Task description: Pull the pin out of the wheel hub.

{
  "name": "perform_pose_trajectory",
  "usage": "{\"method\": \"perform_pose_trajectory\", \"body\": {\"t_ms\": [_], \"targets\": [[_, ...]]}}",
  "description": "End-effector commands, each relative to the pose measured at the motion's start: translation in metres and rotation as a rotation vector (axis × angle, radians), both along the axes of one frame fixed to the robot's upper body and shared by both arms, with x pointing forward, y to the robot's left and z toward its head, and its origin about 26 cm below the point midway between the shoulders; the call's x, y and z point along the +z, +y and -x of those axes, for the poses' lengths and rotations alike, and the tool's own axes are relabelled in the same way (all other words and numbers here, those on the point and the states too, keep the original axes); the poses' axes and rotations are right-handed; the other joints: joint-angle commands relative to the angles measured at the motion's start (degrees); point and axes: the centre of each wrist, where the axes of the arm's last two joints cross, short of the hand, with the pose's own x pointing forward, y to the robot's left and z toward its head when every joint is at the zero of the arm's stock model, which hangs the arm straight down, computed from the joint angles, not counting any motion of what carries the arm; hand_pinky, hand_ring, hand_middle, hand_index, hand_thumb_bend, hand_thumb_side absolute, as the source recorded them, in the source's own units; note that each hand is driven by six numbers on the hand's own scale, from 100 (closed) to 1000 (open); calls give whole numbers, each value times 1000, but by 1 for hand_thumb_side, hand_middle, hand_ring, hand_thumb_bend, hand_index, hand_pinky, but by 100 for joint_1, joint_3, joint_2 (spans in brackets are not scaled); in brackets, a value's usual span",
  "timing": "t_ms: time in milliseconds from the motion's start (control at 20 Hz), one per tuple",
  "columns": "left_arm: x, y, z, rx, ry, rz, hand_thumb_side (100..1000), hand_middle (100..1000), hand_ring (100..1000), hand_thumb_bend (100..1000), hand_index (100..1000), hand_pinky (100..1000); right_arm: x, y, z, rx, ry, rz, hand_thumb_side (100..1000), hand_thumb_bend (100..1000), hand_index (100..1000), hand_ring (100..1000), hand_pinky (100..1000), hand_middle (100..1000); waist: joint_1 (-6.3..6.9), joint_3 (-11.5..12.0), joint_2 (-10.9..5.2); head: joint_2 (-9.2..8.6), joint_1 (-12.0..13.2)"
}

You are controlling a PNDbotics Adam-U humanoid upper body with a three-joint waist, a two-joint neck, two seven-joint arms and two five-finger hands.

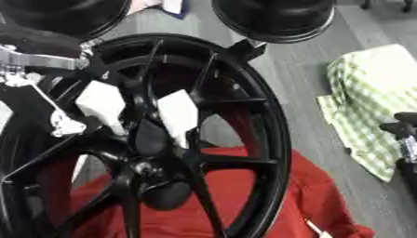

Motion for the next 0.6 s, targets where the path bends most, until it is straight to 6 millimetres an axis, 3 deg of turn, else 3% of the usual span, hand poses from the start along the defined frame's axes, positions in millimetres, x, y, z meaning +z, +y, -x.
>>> {"method": "perform_pose_trajectory", "body": {"t_ms": [50, 350, 600], "targets": [[16, 5, 8, 19, -44, 36, 128, 361, 533, 100, 453, 681, 7, -1, 2, -6, -23, 12, 282, 100, 694, 712, 888, 533, -17, 4, -95, -74, -21], [24, 4, 15, 21, -59, 97, 157, 320, 506, 100, 406, 660, 6, -1, 2, -9, -19, 10, 284, 100, 694, 713, 889, 534, -28, 25, -89, -75, -36], [43, 4, 25, 6, -102, 169, 169, 307, 496, 100, 390, 655, 5, -2, 3, -12, -16, 11, 284, 100, 695, 713, 889, 534, -37, 60, -103, -65, -54]]}}
